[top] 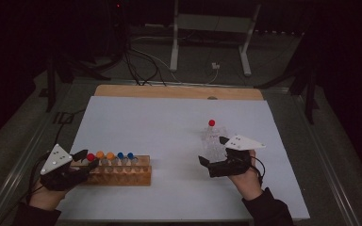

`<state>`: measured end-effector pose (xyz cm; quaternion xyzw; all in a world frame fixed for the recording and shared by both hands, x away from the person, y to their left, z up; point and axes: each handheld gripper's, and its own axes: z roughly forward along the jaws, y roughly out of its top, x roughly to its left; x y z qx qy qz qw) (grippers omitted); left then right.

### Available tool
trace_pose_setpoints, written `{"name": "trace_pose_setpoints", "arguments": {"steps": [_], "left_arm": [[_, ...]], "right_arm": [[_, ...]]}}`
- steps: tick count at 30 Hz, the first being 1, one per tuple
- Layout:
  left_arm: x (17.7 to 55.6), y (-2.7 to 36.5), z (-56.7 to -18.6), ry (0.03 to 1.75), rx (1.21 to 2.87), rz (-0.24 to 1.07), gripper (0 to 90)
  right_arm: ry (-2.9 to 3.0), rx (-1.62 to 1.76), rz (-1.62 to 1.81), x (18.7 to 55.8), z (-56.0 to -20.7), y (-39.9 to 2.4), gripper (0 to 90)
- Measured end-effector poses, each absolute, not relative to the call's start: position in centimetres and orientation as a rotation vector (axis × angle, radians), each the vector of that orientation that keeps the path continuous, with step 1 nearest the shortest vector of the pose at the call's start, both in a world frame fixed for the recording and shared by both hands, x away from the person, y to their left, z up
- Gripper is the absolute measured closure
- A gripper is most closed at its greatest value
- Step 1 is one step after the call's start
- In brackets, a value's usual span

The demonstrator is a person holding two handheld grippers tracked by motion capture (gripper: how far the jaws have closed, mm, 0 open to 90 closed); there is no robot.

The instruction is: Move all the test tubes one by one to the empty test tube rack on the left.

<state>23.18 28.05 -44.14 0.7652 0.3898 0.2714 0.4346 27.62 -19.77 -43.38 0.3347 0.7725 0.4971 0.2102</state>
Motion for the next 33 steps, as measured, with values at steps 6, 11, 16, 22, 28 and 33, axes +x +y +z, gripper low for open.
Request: {"name": "trace_pose_setpoints", "arguments": {"steps": [6,11,16,22,28,33], "left_arm": [[22.2,27.3,-42.8,0.917,1.854,0.651,16.5],[21.6,25.9,-41.8,0.846,1.832,0.589,5.2],[21.3,24.0,-41.4,0.779,1.84,0.549,2.3],[21.3,22.6,-41.5,0.739,1.853,0.525,2.2],[21.3,22.2,-41.7,0.737,1.859,0.519,2.2],[21.4,22.1,-41.8,0.737,1.864,0.51,2.2]], "right_arm": [[2.148,0.947,1.369,29.1,-44.0,-20.5,0.0],[2.175,0.969,1.357,31.2,-44.9,-21.3,0.0],[2.195,0.934,1.328,32.8,-45.3,-22.2,0.0],[2.194,0.978,1.297,34.9,-45.3,-23.1,5.2],[2.219,1.024,1.249,36.8,-46.0,-23.4,16.7],[2.252,1.043,1.217,37.9,-46.3,-23.2,34.5]]}}
